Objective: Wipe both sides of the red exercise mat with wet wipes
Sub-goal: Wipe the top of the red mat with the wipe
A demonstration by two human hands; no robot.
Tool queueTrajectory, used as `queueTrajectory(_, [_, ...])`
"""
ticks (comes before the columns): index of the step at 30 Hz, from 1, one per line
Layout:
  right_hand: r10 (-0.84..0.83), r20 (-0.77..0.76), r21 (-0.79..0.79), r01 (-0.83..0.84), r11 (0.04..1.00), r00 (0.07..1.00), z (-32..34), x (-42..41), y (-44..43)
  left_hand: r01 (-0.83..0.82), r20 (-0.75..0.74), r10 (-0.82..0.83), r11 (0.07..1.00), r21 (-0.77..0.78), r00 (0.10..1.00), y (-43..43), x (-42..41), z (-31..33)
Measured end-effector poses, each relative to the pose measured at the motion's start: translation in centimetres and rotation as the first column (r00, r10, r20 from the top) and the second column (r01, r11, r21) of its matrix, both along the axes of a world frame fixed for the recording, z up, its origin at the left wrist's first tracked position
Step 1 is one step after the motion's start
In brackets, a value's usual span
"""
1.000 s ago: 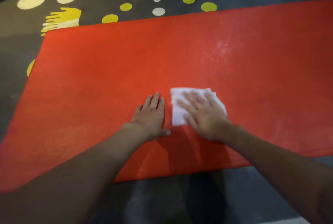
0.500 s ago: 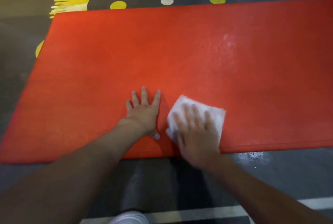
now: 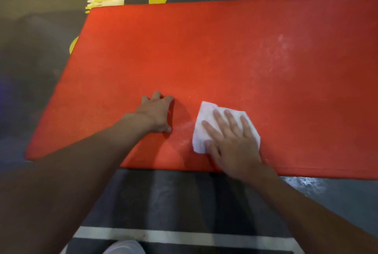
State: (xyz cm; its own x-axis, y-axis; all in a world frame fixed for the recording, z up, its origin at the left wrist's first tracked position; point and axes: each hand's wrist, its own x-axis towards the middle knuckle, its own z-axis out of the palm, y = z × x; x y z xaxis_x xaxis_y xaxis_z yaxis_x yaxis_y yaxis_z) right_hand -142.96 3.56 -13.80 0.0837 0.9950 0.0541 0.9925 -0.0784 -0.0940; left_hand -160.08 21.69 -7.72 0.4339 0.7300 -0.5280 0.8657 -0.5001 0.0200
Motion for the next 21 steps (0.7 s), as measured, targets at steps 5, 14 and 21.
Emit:
queueTrajectory(5, [0.164, -0.066, -0.024, -0.166, 0.986, 0.984, -0.2, -5.2, 0.1, 0.021, 0.0, -0.021, 1.0, 0.012, 1.0, 1.4, 0.7, 0.8])
queueTrajectory(14, [0.156, -0.072, -0.021, -0.158, 0.987, 0.985, -0.2, -5.4, 2.7, 0.034, -0.076, -0.027, 0.995, 0.095, 0.997, 1.3, 0.2, 0.6])
queueTrajectory(21, [-0.143, -0.034, 0.009, 0.143, 0.99, 0.989, -0.9, 0.7, 7.9, -0.011, -0.035, 0.011, 1.0, 0.003, 0.999, 2.7, -0.3, 0.9])
